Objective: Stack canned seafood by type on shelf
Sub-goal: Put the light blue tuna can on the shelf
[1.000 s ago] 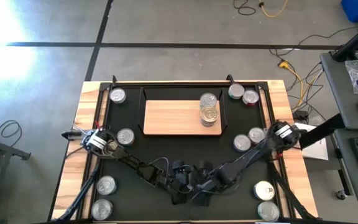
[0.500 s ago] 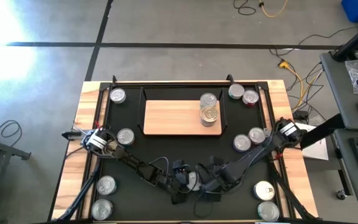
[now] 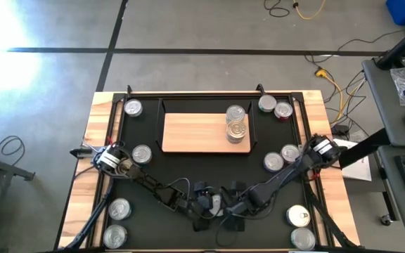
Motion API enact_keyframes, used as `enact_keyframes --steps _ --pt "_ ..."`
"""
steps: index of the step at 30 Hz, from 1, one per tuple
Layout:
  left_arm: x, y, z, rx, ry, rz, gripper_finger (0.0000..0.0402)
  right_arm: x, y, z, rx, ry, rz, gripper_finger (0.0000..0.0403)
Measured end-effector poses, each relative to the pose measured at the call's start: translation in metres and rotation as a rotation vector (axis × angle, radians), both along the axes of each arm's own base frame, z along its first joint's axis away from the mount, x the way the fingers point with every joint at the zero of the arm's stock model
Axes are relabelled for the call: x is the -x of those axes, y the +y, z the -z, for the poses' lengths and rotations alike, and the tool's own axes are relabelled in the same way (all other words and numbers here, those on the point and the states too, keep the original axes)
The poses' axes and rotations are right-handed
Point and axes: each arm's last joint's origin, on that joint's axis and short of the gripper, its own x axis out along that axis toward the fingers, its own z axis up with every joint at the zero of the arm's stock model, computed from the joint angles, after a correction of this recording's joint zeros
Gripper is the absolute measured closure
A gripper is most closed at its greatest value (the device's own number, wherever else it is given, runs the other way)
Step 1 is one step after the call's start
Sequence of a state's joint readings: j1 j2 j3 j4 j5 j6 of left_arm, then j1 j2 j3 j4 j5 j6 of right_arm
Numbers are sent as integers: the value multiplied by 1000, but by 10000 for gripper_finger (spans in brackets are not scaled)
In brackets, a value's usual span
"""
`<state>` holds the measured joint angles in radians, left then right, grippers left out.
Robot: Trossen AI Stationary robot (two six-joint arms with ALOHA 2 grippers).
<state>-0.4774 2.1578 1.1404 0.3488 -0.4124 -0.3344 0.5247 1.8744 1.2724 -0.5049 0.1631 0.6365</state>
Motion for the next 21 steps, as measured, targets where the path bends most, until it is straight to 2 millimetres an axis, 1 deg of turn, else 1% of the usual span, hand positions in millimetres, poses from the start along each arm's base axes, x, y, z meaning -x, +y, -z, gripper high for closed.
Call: enact_keyframes --steps 10,15,21 --pt "-2 0 -2 5 -28 -18 1 -1 -2 1 0 -3 6 390" --pt "-2 1 -2 -8 -44 -61 2 -1 -3 0 5 -1 9 390" --pt "0 3 -7 -25 -6 -85 22 1 -7 -2 29 22 70 390"
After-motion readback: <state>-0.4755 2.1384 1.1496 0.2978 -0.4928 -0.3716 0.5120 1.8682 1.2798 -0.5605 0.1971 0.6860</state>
